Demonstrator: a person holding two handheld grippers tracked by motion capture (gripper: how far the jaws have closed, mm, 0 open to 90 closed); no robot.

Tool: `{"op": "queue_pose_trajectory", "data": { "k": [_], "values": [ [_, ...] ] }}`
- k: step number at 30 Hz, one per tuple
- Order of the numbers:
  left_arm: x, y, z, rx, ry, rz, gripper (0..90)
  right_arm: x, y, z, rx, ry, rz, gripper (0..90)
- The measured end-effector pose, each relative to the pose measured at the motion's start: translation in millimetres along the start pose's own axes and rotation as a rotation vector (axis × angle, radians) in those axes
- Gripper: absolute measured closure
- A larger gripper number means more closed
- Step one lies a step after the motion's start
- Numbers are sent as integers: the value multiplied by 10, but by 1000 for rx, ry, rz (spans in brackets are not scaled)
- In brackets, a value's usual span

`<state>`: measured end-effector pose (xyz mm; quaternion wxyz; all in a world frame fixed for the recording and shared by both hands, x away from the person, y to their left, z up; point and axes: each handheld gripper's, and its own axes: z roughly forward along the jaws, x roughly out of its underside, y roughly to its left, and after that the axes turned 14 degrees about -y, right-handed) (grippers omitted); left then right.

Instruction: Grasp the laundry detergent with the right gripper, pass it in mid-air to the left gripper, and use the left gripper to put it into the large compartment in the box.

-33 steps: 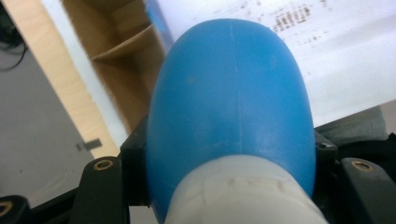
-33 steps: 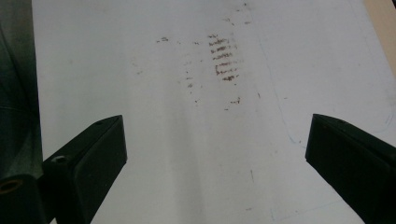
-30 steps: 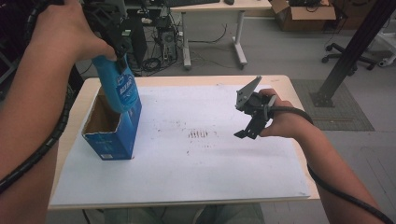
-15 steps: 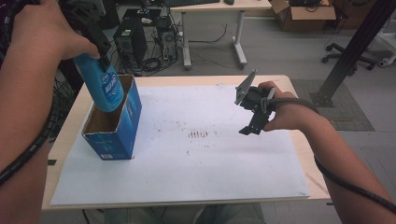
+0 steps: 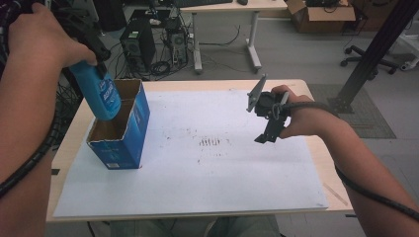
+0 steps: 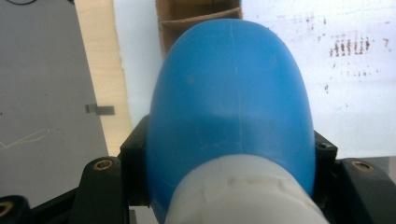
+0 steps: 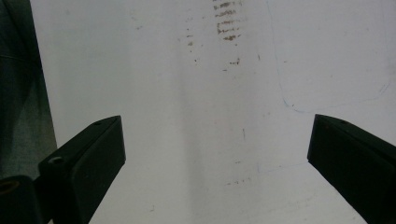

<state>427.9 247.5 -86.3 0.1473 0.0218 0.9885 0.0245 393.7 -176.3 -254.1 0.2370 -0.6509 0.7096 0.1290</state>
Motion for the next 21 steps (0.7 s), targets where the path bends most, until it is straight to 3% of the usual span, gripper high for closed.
{"op": "queue_pose_trajectory", "data": {
  "k": [11, 21],
  "values": [
    [7, 102, 173, -2, 0, -32, 383, 15, -8, 61, -13, 0, 3, 41],
    [41, 81, 364, -1, 2, -35, 382, 25, 6, 115, -23, 3, 8, 42]
  ]
}}
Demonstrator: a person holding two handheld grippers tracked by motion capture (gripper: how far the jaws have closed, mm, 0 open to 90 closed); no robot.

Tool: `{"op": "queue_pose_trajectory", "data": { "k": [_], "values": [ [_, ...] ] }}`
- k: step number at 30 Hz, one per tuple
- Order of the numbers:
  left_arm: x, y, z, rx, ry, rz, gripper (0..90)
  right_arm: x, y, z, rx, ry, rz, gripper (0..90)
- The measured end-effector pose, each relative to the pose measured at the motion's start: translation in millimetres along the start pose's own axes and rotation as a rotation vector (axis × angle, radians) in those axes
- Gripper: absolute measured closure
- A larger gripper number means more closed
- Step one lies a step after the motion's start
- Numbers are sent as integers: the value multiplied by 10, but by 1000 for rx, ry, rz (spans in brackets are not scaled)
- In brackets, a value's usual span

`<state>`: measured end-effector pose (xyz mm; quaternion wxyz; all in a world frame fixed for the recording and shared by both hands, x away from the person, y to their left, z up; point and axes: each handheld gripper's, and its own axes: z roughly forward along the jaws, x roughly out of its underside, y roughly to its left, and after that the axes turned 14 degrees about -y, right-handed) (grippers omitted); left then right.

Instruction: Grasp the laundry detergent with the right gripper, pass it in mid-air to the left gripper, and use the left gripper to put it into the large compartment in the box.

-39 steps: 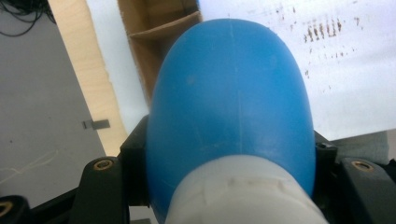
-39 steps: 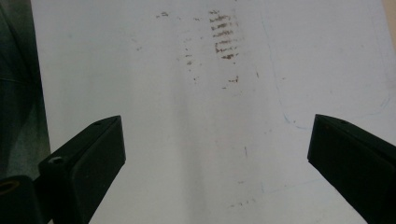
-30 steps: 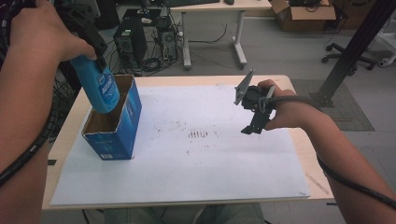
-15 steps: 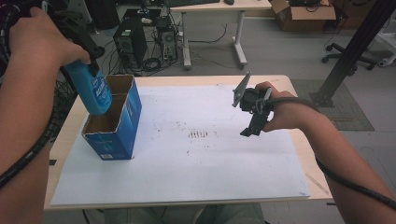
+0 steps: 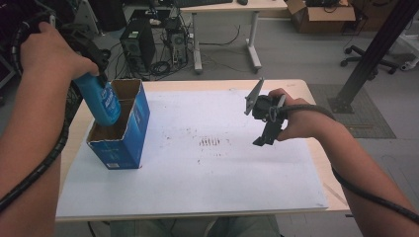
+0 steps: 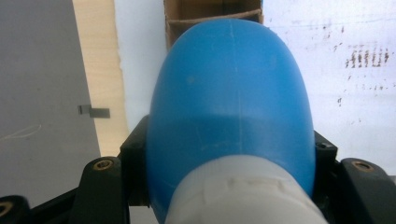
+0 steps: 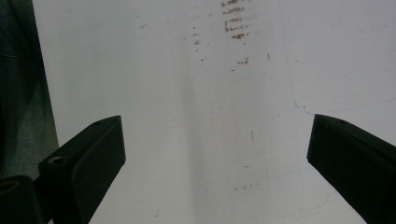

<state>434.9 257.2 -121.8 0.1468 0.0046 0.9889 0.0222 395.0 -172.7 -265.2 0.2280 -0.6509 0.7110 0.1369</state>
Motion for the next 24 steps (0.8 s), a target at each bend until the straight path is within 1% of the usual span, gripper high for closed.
{"op": "queue_pose_trajectory", "data": {
  "k": [7, 11, 16, 18, 19, 24],
  "values": [
    [39, -19, 142, 6, 10, 7, 383, -1, 12, 11, -1, -2, -1, 42],
    [68, -26, 262, 16, 16, 9, 382, -14, 11, 5, -5, 2, -2, 42],
    [87, -22, 362, 16, 24, 13, 383, -41, 13, -4, -7, 20, -8, 41],
    [92, -15, 393, 13, 27, 14, 382, -51, 12, -5, -6, 33, -12, 41],
    [97, -13, 413, 10, 27, 14, 382, -60, 8, -12, -5, 48, -18, 42],
    [114, 16, 489, 9, 27, 10, 382, -76, -3, -22, -6, 57, -16, 42]
  ]
}}
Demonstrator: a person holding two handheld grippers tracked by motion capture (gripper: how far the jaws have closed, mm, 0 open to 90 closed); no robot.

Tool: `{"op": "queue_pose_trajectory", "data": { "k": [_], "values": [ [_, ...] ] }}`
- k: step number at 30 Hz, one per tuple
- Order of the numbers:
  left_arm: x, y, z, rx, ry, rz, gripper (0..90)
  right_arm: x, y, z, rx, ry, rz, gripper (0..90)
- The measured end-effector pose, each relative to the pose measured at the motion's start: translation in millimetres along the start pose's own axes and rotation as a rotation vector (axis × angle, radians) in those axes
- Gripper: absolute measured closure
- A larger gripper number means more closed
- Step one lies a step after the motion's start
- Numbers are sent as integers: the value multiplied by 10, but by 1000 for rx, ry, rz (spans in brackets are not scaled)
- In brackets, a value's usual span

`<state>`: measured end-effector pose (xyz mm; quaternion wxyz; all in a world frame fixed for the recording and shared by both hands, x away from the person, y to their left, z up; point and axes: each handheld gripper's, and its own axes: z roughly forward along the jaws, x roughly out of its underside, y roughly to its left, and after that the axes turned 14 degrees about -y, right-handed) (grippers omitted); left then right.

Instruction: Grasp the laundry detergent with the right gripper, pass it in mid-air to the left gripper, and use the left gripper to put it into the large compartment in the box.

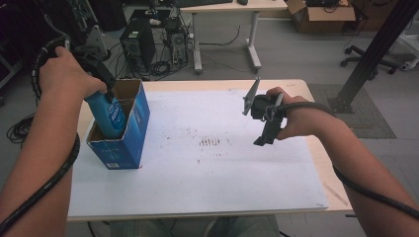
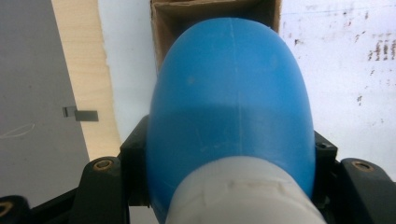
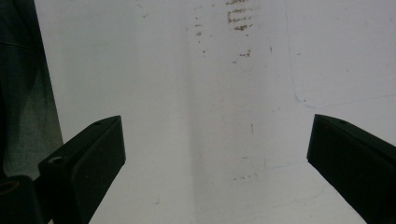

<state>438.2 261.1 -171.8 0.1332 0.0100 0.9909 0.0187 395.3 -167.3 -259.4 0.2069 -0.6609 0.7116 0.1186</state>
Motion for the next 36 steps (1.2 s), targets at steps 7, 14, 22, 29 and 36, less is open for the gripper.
{"op": "queue_pose_trajectory", "data": {
  "k": [7, 14, 22, 29, 36],
  "values": [
    [58, 33, 149, 2, -10, -2, 382, -11, -14, 22, -9, 12, 0, 42],
    [96, 41, 260, 1, -13, 0, 382, -25, -22, 66, -15, 31, 2, 43],
    [135, 29, 377, 4, -12, 3, 382, -31, -12, 107, -25, 33, 3, 43],
    [150, 5, 472, 0, -6, 7, 382, -42, -3, 102, -23, 37, 11, 43],
    [201, -10, 598, -4, -12, 5, 382, -31, -10, 115, -27, 37, 12, 43]
  ]
}}
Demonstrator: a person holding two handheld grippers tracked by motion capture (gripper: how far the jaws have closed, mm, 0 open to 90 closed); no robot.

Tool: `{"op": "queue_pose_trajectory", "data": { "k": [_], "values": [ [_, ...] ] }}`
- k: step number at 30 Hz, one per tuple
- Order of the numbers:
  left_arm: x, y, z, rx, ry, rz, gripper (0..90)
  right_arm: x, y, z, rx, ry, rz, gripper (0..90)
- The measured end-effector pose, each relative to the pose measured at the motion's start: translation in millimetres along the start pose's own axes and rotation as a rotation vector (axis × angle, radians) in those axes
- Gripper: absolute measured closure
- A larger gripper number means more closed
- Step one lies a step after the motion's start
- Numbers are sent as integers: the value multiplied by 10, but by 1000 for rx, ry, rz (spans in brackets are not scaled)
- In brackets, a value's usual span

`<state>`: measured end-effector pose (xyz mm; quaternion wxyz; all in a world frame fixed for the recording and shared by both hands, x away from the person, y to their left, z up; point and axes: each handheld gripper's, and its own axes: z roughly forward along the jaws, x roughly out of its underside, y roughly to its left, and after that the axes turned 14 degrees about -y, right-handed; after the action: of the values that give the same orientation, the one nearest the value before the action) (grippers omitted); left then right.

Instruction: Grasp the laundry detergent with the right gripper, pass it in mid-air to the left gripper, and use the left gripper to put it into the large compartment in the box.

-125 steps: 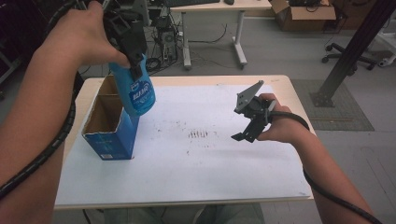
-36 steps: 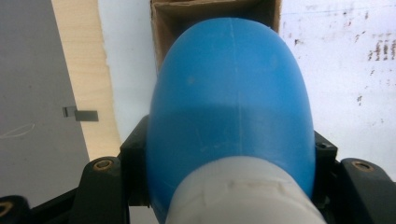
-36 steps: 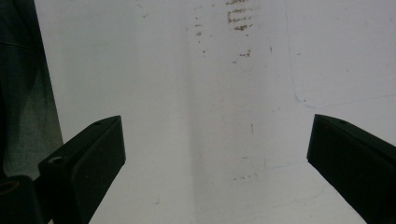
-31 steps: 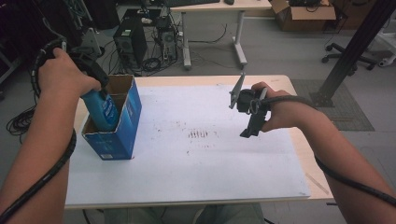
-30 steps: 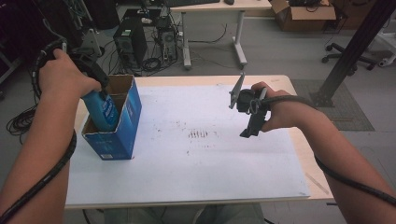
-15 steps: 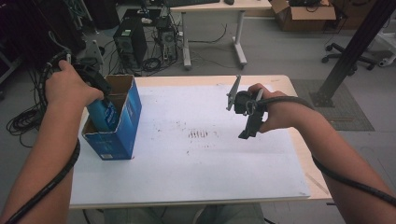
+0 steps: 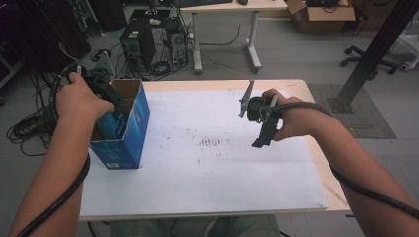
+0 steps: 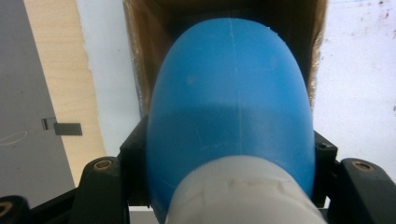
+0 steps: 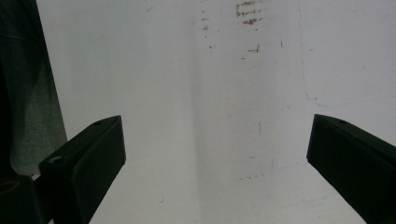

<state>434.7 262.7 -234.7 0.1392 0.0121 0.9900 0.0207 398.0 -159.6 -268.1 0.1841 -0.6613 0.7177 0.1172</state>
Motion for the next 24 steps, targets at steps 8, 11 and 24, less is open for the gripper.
{"op": "queue_pose_trajectory", "data": {
  "k": [8, 11, 24],
  "values": [
    [34, -7, 134, -13, 8, 1, 382, 21, -25, 45, -9, -2, 1, 44],
    [45, -14, 183, -13, 11, 4, 382, 21, -31, 66, -16, -3, -2, 44],
    [85, -22, 326, -12, 28, 6, 382, 29, -40, 108, -26, -8, -2, 45]
  ]
}}
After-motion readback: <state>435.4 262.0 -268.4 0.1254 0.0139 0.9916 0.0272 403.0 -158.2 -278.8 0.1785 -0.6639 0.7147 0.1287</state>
